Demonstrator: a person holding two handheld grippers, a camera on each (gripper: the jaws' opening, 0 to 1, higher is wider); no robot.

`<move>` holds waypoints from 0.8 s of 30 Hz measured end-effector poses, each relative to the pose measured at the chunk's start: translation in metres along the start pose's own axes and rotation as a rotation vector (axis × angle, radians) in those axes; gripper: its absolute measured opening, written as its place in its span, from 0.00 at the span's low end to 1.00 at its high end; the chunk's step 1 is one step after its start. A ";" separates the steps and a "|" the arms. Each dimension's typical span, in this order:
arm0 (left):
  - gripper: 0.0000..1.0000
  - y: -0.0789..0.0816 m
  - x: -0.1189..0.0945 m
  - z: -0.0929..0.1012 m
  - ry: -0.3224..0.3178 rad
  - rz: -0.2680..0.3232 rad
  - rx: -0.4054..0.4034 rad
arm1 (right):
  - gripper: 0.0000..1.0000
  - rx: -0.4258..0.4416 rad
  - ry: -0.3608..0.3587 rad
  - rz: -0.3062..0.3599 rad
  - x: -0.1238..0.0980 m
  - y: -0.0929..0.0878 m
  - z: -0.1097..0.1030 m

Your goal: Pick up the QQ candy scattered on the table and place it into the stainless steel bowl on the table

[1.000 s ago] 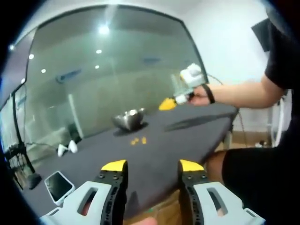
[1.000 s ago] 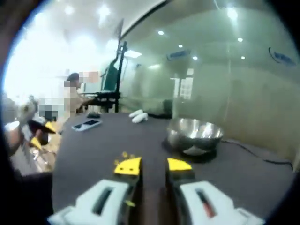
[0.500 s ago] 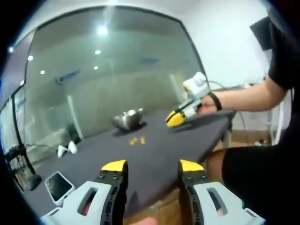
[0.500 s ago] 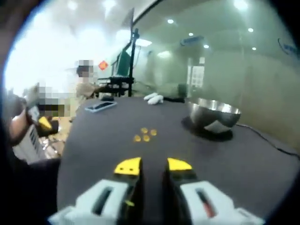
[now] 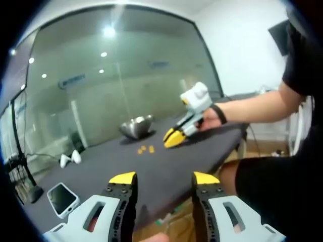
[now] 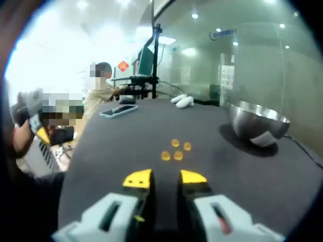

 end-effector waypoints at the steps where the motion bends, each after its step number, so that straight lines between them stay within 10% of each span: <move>1: 0.44 0.000 0.000 0.000 0.001 -0.001 -0.001 | 0.20 0.000 0.005 -0.007 0.005 0.001 -0.001; 24: 0.44 -0.010 -0.008 -0.010 0.036 -0.017 -0.027 | 0.10 0.030 0.013 -0.004 0.052 0.011 -0.002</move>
Point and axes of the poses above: the point that each gripper's makers call its tool centre point, and the gripper's own axes: x roughly forward along the fingers, z roughly to its right, y roughly out of its top, the point moved 2 cm from there along -x, roughly backward along the fingers, and after that the axes turned 3 degrees about x, right-handed, at the moved point
